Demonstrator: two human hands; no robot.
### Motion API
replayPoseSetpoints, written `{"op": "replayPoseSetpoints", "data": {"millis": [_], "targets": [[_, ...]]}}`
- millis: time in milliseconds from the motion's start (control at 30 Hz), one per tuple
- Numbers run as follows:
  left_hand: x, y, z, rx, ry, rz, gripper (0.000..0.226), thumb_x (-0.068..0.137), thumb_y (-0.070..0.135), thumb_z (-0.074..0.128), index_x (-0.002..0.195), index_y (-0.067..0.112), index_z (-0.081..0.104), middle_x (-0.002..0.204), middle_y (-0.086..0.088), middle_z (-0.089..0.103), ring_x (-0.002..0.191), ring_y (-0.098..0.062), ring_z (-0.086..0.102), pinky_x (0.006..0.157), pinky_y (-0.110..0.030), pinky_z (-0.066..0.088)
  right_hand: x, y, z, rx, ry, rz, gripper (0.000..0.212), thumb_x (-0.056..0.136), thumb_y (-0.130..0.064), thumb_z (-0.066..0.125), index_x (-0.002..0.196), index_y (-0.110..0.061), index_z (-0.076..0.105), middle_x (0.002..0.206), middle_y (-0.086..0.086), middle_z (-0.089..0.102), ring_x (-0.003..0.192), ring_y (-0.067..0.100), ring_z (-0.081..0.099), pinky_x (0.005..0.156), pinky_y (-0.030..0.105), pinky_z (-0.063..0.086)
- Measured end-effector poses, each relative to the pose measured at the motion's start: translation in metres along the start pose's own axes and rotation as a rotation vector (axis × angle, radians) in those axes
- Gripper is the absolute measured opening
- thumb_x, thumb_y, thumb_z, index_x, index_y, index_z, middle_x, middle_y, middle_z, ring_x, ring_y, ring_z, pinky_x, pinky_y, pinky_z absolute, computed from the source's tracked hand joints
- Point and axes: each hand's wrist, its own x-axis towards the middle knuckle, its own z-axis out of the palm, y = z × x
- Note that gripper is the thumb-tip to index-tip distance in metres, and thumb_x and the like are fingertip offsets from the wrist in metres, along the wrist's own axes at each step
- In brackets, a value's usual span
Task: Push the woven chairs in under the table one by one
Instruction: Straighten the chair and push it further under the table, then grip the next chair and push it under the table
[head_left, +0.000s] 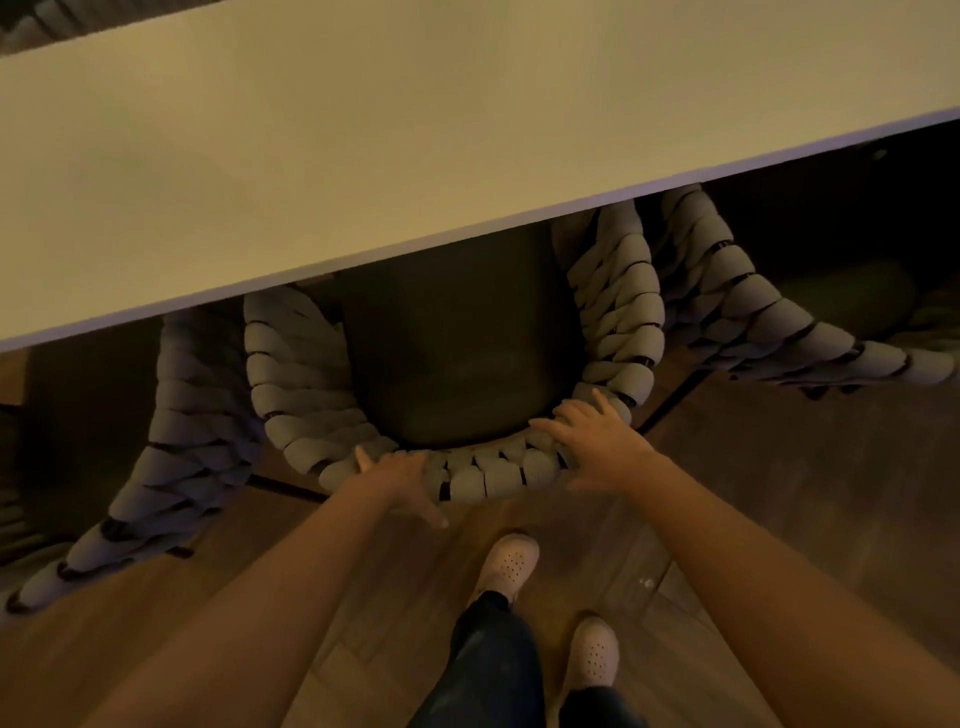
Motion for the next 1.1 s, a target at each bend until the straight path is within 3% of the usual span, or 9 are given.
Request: {"op": "replayPoseSetpoints", "data": {"millis": [67, 167, 267, 367, 500, 733, 1100], "targets": [[0.000, 0.028, -0.014, -0.138, 0.013, 0.103, 0.114, 0.071, 0.072, 0.066, 0.155, 0.030, 0.001, 0.161, -0.008, 0.011, 0.149, -0.030, 0.005, 0.114, -0.062, -0.010, -0.011, 0.014, 0.001, 0.076, 0.076, 0.012, 0.093, 0.082, -0.057, 0.064, 0.154, -0.032, 0.010, 0.159, 0.006, 0.019, 0.149, 0.026, 0.008, 0.118, 0.049, -0.005], [-0.003, 0.086, -0.036, -0.232, 0.212, 0.304, 0.106, 0.076, 0.072, 0.059, 0.155, 0.032, -0.001, 0.163, -0.003, 0.001, 0.149, -0.022, -0.006, 0.117, -0.054, -0.011, -0.038, 0.045, 0.000, 0.194, 0.223, 0.096, 0.090, 0.084, -0.065, 0.056, 0.154, -0.034, 0.008, 0.161, 0.005, 0.015, 0.150, 0.024, 0.005, 0.119, 0.044, -0.005], [-0.002, 0.159, -0.053, -0.197, 0.445, 0.415, 0.098, 0.080, 0.071, 0.055, 0.155, 0.031, 0.006, 0.163, -0.001, 0.002, 0.149, -0.020, -0.006, 0.116, -0.052, -0.009, -0.085, 0.095, 0.002, 0.278, 0.318, 0.246, 0.087, 0.086, -0.062, 0.056, 0.154, -0.032, 0.011, 0.161, 0.005, 0.014, 0.150, 0.022, 0.003, 0.121, 0.042, -0.004], [-0.001, 0.235, -0.057, -0.087, 0.558, 0.459, 0.093, 0.083, 0.068, 0.055, 0.155, 0.029, 0.010, 0.163, -0.003, 0.002, 0.149, -0.021, -0.006, 0.116, -0.049, -0.009, -0.140, 0.153, 0.017, 0.291, 0.361, 0.387, 0.087, 0.086, -0.061, 0.057, 0.155, -0.029, 0.015, 0.160, 0.006, 0.017, 0.150, 0.024, 0.006, 0.121, 0.043, 0.000], [0.000, 0.336, -0.059, 0.021, 0.612, 0.458, 0.091, 0.083, 0.064, 0.057, 0.154, 0.028, 0.013, 0.163, -0.007, -0.002, 0.149, -0.025, -0.008, 0.117, -0.051, -0.007, -0.213, 0.238, 0.047, 0.290, 0.362, 0.530, 0.087, 0.084, -0.062, 0.058, 0.154, -0.027, 0.020, 0.159, 0.010, 0.019, 0.149, 0.027, 0.011, 0.120, 0.045, 0.005], [-0.017, 0.536, -0.047, 0.070, 0.638, 0.464, 0.087, 0.086, 0.063, 0.054, 0.154, 0.026, 0.014, 0.162, -0.009, -0.003, 0.149, -0.027, -0.008, 0.117, -0.052, -0.007, -0.354, 0.388, 0.078, 0.296, 0.287, 0.607, 0.088, 0.086, -0.060, 0.058, 0.155, -0.029, 0.015, 0.160, 0.008, 0.015, 0.149, 0.025, 0.007, 0.121, 0.045, 0.005], [0.005, 0.774, -0.098, 0.157, 0.603, 0.572, 0.088, 0.087, 0.062, 0.053, 0.155, 0.025, 0.012, 0.162, -0.011, -0.002, 0.149, -0.028, -0.010, 0.118, -0.057, -0.003, -0.459, 0.592, 0.105, 0.281, 0.293, 0.700, 0.092, 0.083, -0.056, 0.064, 0.155, -0.026, 0.015, 0.160, 0.012, 0.015, 0.149, 0.027, 0.007, 0.121, 0.045, 0.005]]}}
